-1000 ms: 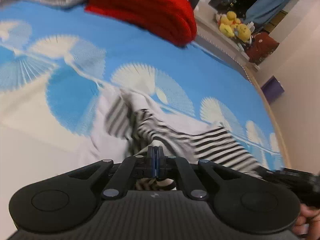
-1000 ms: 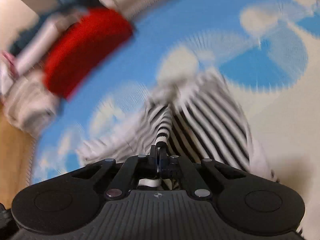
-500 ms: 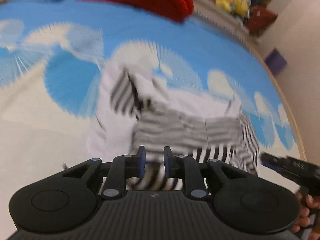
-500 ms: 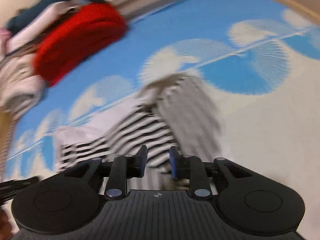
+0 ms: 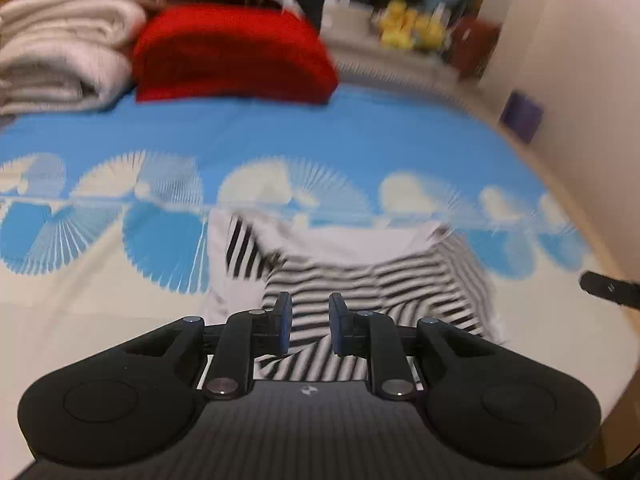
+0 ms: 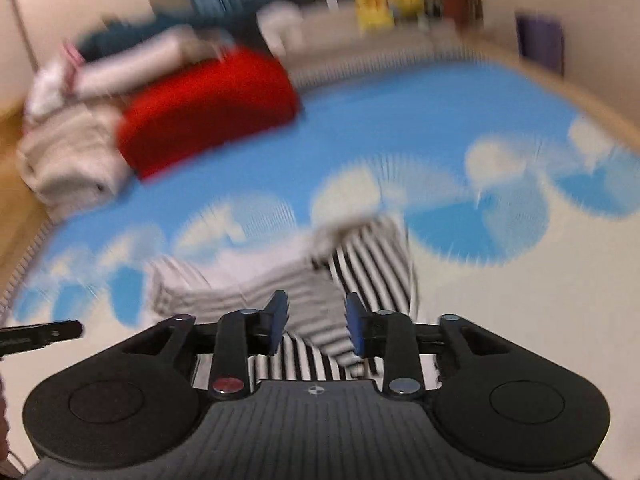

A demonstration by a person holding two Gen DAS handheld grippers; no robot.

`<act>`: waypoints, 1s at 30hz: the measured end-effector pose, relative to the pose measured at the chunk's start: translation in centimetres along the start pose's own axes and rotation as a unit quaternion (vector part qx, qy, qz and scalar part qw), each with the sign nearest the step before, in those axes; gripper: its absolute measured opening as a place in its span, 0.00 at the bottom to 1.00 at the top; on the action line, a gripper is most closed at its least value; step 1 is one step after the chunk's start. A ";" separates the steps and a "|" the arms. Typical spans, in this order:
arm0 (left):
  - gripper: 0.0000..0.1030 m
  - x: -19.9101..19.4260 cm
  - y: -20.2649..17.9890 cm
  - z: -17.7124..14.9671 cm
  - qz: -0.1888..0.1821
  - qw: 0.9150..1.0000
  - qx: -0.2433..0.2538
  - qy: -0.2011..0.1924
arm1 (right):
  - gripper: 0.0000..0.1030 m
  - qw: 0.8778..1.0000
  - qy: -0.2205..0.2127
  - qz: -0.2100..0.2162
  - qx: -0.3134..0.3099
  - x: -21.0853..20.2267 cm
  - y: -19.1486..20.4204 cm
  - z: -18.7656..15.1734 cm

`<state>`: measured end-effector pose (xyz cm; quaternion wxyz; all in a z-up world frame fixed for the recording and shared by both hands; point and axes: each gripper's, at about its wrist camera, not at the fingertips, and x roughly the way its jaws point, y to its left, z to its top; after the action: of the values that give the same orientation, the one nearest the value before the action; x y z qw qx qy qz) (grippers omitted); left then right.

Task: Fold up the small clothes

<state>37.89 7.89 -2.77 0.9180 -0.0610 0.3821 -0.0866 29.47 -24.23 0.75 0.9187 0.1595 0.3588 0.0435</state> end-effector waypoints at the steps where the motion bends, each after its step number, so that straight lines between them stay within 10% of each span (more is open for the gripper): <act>1: 0.25 -1.9 -0.3 -0.5 -0.004 1.000 0.007 -0.018 | 0.44 1.000 -0.025 0.005 -0.011 -2.6 0.0 -0.2; 6: 0.36 -8.2 -1.9 -5.3 0.002 0.997 0.043 -0.066 | 0.50 0.996 -0.080 0.005 -0.045 -9.6 -2.2 -4.4; 15: 0.36 -7.7 -2.4 -16.2 0.017 1.000 0.021 0.003 | 0.50 0.998 -0.048 -0.047 -0.002 -10.3 -5.2 -14.2; 30: 0.36 -9.0 -0.2 -18.5 0.060 0.998 0.037 -0.002 | 0.50 0.996 -0.022 -0.083 -0.014 -9.6 -4.9 -17.3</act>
<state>18.49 8.65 -9.50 0.9241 -0.0039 0.3794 -0.0457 10.56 -26.20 -6.61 0.9289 0.1168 0.3501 -0.0309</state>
